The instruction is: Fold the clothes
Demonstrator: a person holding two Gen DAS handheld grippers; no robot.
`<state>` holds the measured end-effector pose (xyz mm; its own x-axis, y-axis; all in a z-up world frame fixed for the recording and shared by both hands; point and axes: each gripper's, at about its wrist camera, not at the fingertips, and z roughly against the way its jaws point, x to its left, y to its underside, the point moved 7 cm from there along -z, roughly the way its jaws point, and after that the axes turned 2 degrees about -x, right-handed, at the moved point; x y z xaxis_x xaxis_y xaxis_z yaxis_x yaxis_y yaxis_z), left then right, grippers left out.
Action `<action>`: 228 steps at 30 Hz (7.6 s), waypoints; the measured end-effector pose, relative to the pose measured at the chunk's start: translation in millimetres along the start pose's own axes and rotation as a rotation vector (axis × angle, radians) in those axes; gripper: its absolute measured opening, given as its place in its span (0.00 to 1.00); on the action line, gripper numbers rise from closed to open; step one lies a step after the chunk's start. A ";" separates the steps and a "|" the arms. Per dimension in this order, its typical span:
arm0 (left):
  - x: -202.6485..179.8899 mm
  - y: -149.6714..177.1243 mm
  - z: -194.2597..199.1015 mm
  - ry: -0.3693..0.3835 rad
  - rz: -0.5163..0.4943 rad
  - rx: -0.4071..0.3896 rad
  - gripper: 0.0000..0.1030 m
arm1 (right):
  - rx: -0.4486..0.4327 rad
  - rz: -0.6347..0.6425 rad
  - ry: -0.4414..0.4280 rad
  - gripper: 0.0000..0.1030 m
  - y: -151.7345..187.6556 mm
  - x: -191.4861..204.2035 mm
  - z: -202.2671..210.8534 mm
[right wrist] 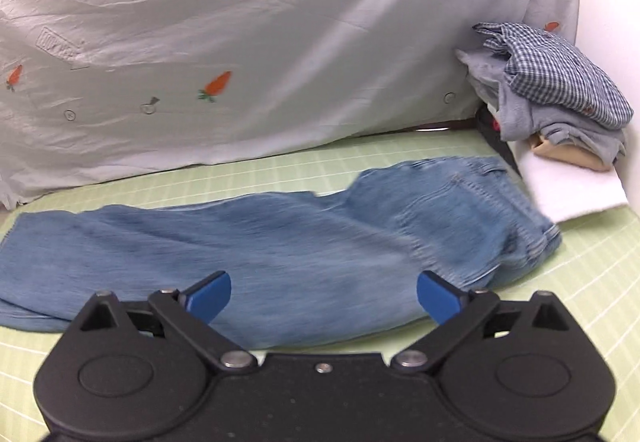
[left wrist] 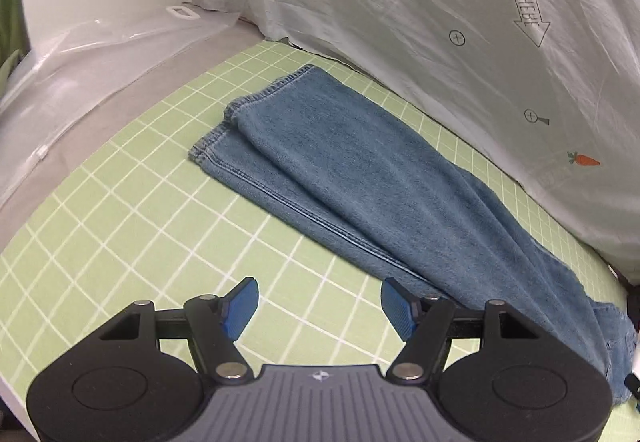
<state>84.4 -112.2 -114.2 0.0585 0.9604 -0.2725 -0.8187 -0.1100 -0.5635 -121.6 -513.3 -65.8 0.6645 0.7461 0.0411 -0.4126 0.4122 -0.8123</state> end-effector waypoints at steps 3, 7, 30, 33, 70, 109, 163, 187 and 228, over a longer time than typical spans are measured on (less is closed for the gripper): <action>9.8 -12.0 -7.1 0.039 -0.038 0.016 0.67 | 0.014 -0.045 0.024 1.00 9.0 30.4 2.5; 23.0 -29.2 -25.3 0.080 -0.067 0.045 0.69 | 0.047 -0.129 0.042 1.00 25.3 68.5 -2.0; 44.5 -131.1 -179.3 0.062 -0.059 0.141 0.71 | 0.319 -0.084 0.117 1.00 51.3 178.3 -99.4; 42.1 -132.8 -180.6 0.029 -0.066 0.123 0.66 | 0.337 -0.069 0.111 1.00 53.1 184.6 -105.2; 94.8 -102.2 -123.2 -0.085 0.027 0.084 0.67 | 0.339 -0.124 0.091 1.00 71.0 159.1 -79.0; 36.3 -140.6 -94.7 0.017 -0.137 -0.046 0.16 | 0.290 -0.229 0.091 1.00 68.8 141.1 -70.5; -264.7 16.7 -119.3 -0.008 -0.385 0.158 0.74 | 0.074 -0.550 0.296 1.00 -6.7 -278.2 -184.0; -254.6 23.1 -125.1 -0.012 -0.334 0.222 0.74 | -0.005 -0.352 0.197 0.15 -39.8 -294.2 -178.0; -188.3 5.4 -92.0 0.008 -0.146 0.166 0.75 | -0.128 -0.133 0.209 0.14 -82.9 -156.1 -81.7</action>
<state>121.5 -317.2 -137.7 0.1870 0.9610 -0.2039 -0.8842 0.0742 -0.4612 -140.2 -706.6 -52.4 0.8269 0.5608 0.0421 -0.2400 0.4196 -0.8754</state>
